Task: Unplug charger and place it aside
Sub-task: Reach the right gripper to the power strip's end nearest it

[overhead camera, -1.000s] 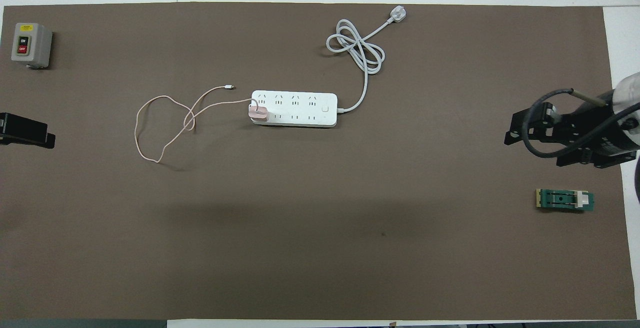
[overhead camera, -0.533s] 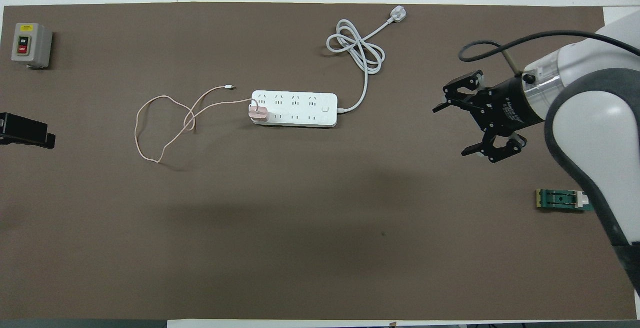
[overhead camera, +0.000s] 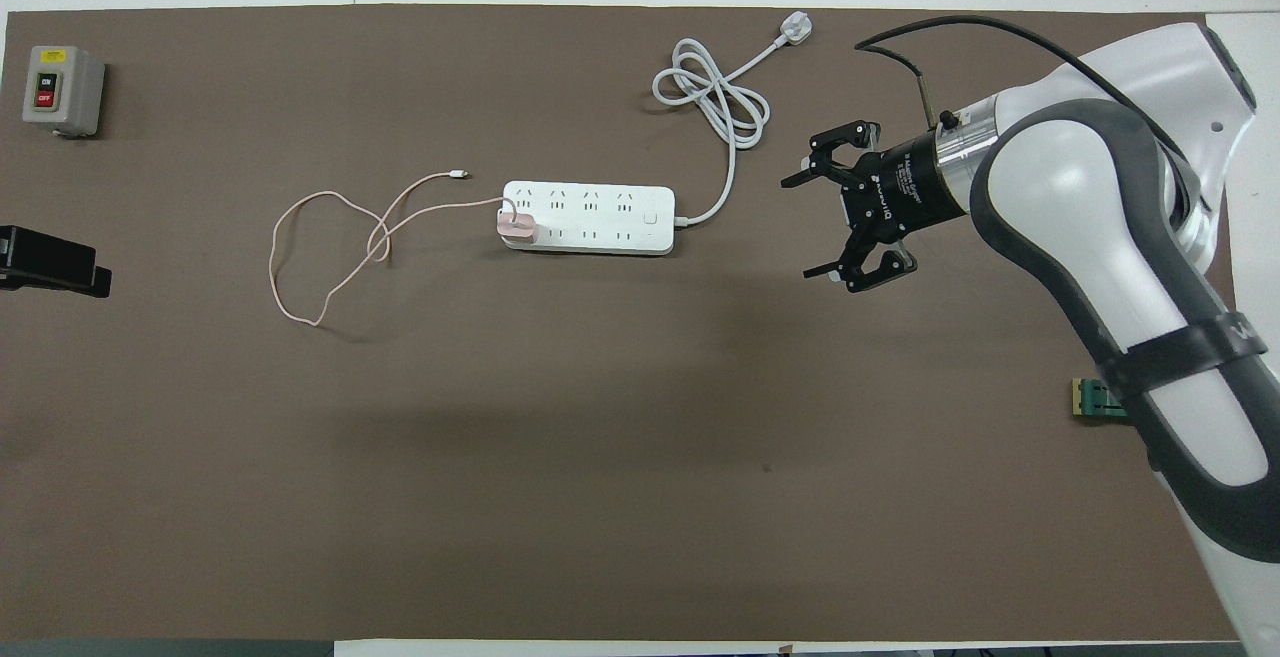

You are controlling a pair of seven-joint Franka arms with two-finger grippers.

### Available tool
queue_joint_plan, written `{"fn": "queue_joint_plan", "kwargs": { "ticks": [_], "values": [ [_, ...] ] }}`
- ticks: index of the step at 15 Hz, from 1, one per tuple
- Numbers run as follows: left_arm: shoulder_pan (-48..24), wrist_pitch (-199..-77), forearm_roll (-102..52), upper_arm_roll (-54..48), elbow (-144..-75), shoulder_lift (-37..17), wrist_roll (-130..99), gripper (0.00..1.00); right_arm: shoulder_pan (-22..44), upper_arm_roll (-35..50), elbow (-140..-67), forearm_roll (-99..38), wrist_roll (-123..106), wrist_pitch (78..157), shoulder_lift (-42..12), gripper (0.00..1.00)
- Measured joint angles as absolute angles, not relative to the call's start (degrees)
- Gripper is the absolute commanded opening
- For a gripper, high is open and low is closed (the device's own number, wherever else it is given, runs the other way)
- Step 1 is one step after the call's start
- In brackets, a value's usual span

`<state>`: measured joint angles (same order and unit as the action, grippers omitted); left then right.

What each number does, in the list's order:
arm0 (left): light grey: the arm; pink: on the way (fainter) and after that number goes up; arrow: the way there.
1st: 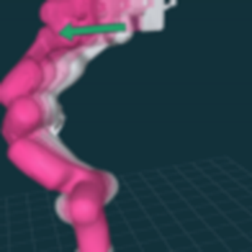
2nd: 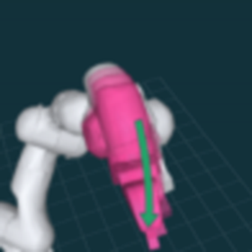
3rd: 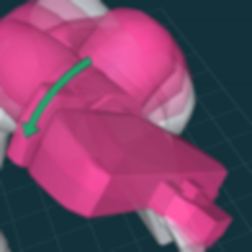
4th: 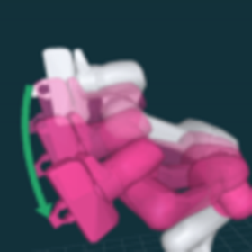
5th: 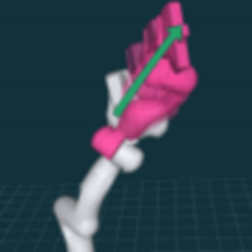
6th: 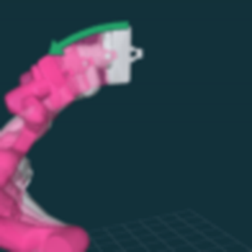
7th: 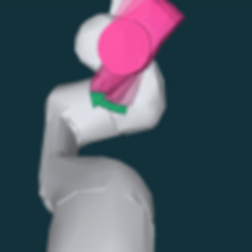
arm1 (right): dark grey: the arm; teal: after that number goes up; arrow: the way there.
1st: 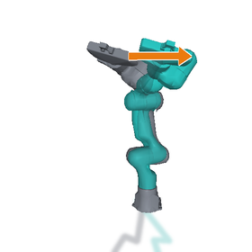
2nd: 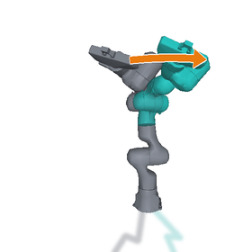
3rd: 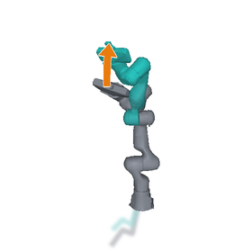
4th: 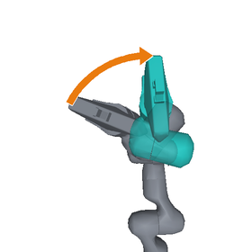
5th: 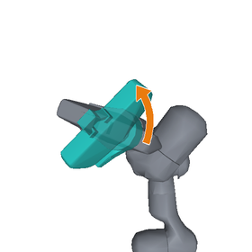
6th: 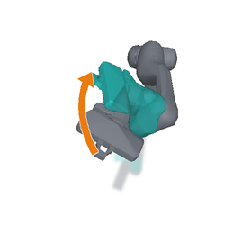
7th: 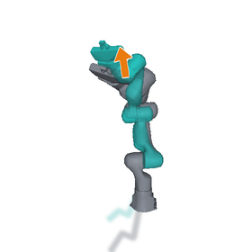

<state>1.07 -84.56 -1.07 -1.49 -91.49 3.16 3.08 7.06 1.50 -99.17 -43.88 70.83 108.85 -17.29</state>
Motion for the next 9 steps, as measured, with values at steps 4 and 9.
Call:
{"fn": "queue_joint_plan", "kwargs": {
  "ticks": [4, 9],
  "values": [
    [1.10, -84.56, -1.13, -0.91, -91.49, 3.80, 3.07, 1.00, 9.53, 1.51, -98.08, -53.98, 70.96, 113.35, -23.03, 1.00],
    [3.11, -85.35, -7.55, -0.52, -92.95, 4.21, 2.72, 1.00, 11.95, 1.55, -94.80, -63.67, 70.96, 115.86, -28.31, 1.00]
  ]
}}
